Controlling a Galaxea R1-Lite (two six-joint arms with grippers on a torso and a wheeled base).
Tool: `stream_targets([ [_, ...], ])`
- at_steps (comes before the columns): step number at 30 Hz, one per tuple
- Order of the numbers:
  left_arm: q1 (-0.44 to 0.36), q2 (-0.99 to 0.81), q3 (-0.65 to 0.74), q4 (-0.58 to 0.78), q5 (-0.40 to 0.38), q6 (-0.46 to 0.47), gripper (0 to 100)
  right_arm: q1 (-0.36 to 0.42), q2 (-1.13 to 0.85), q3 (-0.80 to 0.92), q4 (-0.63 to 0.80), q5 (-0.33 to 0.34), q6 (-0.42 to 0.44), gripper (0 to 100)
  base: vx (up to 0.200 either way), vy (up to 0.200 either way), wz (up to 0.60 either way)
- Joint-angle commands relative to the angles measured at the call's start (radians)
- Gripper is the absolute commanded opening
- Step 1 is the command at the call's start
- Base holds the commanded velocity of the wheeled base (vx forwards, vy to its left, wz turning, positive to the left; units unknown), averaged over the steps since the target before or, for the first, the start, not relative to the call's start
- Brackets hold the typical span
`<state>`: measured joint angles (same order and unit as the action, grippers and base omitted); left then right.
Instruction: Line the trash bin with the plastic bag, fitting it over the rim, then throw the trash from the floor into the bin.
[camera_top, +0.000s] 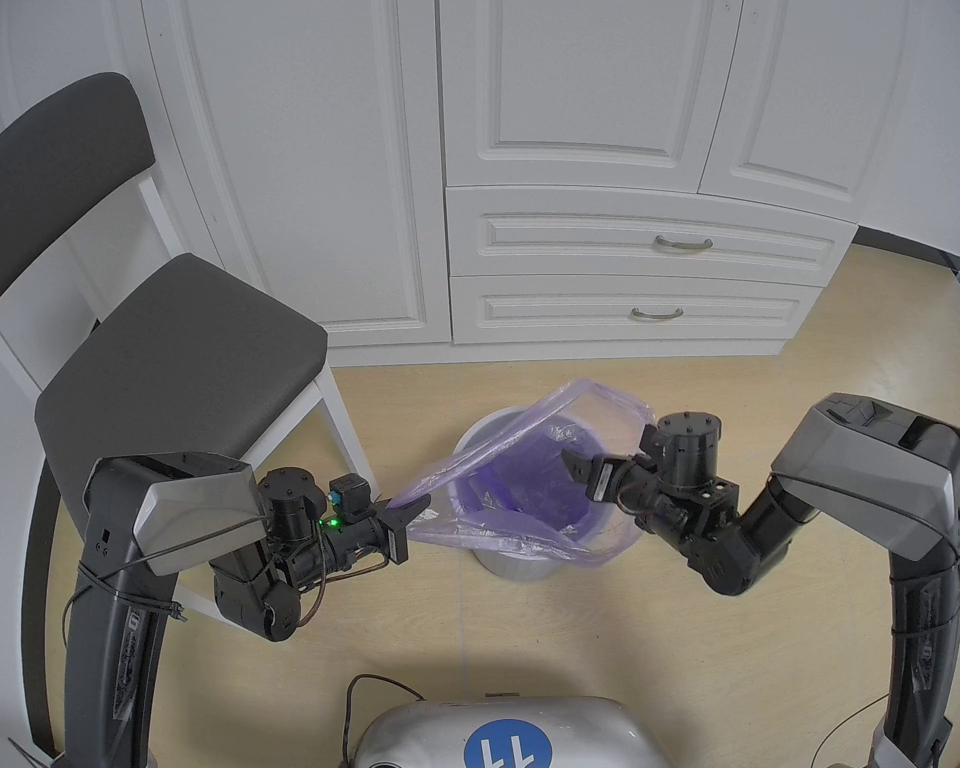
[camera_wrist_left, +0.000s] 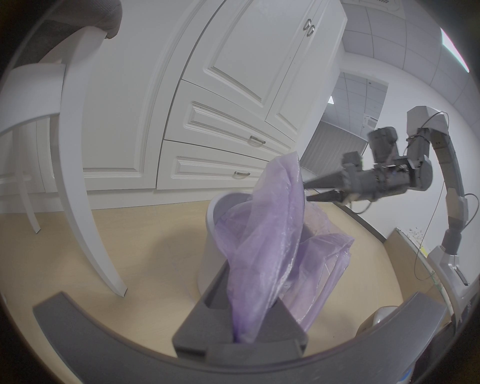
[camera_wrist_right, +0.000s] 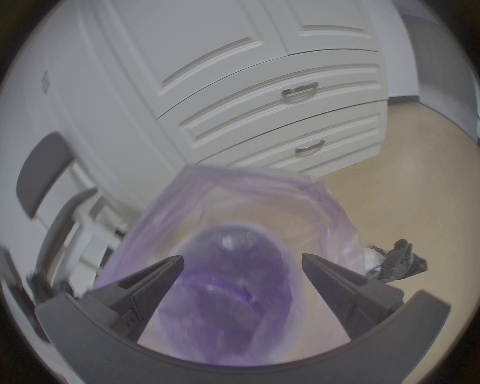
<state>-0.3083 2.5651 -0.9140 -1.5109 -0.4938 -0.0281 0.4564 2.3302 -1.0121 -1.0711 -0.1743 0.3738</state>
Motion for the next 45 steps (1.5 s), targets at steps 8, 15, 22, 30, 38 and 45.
stream_targets([
  [8, 0.000, -0.016, -0.003, -0.002, 0.001, -0.001, 0, 0.140, -0.065, 0.557, -0.478, 0.203, -0.477, 0, 0.000, 0.000, 0.00],
  [15, -0.006, -0.014, 0.007, -0.003, 0.001, -0.001, 0, 0.156, 0.005, 0.578, -0.500, 0.206, -0.609, 0, 0.000, 0.000, 0.00],
  [22, -0.022, -0.006, 0.017, -0.003, 0.004, 0.000, 0, 0.157, 0.011, 0.587, -0.500, 0.210, -0.671, 100, 0.000, 0.000, 0.00],
  [30, -0.025, -0.005, 0.018, -0.017, 0.004, 0.002, 0, 0.150, 0.020, 0.537, -0.500, 0.202, -0.694, 100, 0.000, 0.000, 0.00],
  [38, -0.037, -0.008, 0.030, -0.019, 0.004, 0.002, 0, 0.142, 0.123, 0.429, -0.500, 0.156, -0.693, 100, 0.000, 0.000, 0.00],
  [45, -0.035, -0.011, 0.032, -0.019, 0.004, 0.002, 0, 0.131, 0.253, 0.222, -0.500, 0.047, -0.581, 0, 0.000, 0.000, 0.00],
])
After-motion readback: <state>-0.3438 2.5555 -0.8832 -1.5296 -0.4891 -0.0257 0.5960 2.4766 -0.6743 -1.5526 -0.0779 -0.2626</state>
